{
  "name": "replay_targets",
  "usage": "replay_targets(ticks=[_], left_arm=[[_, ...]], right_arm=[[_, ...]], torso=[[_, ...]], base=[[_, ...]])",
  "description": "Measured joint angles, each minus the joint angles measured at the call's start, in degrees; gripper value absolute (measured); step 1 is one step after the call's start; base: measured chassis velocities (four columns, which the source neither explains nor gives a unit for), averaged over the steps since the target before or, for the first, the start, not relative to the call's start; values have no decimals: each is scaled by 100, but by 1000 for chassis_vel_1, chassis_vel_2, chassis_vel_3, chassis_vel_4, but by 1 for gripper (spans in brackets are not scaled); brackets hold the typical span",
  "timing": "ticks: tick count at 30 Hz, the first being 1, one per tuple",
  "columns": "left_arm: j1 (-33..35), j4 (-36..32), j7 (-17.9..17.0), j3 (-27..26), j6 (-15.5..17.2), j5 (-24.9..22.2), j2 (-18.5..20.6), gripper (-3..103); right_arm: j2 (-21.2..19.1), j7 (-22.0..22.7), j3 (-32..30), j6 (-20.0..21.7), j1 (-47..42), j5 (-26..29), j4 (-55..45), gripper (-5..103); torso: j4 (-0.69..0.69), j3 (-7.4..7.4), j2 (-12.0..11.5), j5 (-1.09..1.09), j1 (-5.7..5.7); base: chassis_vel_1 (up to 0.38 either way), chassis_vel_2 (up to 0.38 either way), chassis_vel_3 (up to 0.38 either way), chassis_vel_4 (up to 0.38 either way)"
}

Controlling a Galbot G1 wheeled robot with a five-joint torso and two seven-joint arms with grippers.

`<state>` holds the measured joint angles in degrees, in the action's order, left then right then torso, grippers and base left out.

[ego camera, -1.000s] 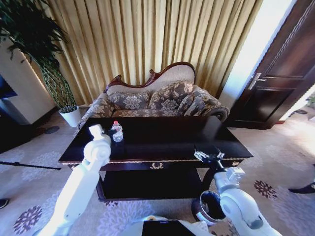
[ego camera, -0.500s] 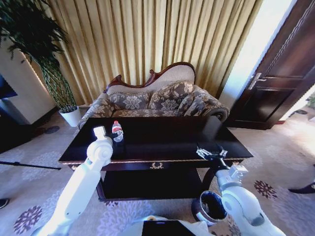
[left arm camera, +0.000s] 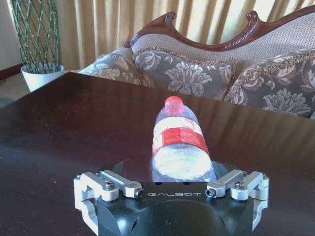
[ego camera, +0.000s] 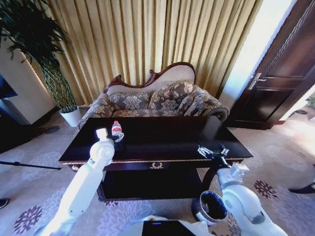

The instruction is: Move to the front of the table and place the trash on the table into the trash bin.

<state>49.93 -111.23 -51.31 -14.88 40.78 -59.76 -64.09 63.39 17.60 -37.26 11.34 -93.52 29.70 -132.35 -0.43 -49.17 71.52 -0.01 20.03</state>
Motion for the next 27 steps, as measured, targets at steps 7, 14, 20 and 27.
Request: replay_targets(ticks=[7, 14, 20, 27], left_arm=[[1, 7, -81, -16, 0, -176, -28, 78], [0, 52, 14, -41, -91, 144, 57, 56], [125, -50, 1034, -120, -635, 1287, 386, 39], [424, 85, 3150, -69, -2468, 3892, 1050, 34]], right_arm=[[-17, 3, -14, -51, 20, 96, -15, 100], [-28, 3, -15, -173, 51, 205, -30, 100], [-165, 129, 23, -158, 137, 433, -178, 100], [-734, 150, 247, 102, 504, 1514, -478, 100]], torso=[[0, 0, 0, 0, 0], [0, 0, 0, 0, 0], [0, 0, 0, 0, 0], [0, 0, 1, 1, 0]], base=[[0, 0, 0, 0], [0, 0, 0, 0], [0, 0, 0, 0], [0, 0, 0, 0]])
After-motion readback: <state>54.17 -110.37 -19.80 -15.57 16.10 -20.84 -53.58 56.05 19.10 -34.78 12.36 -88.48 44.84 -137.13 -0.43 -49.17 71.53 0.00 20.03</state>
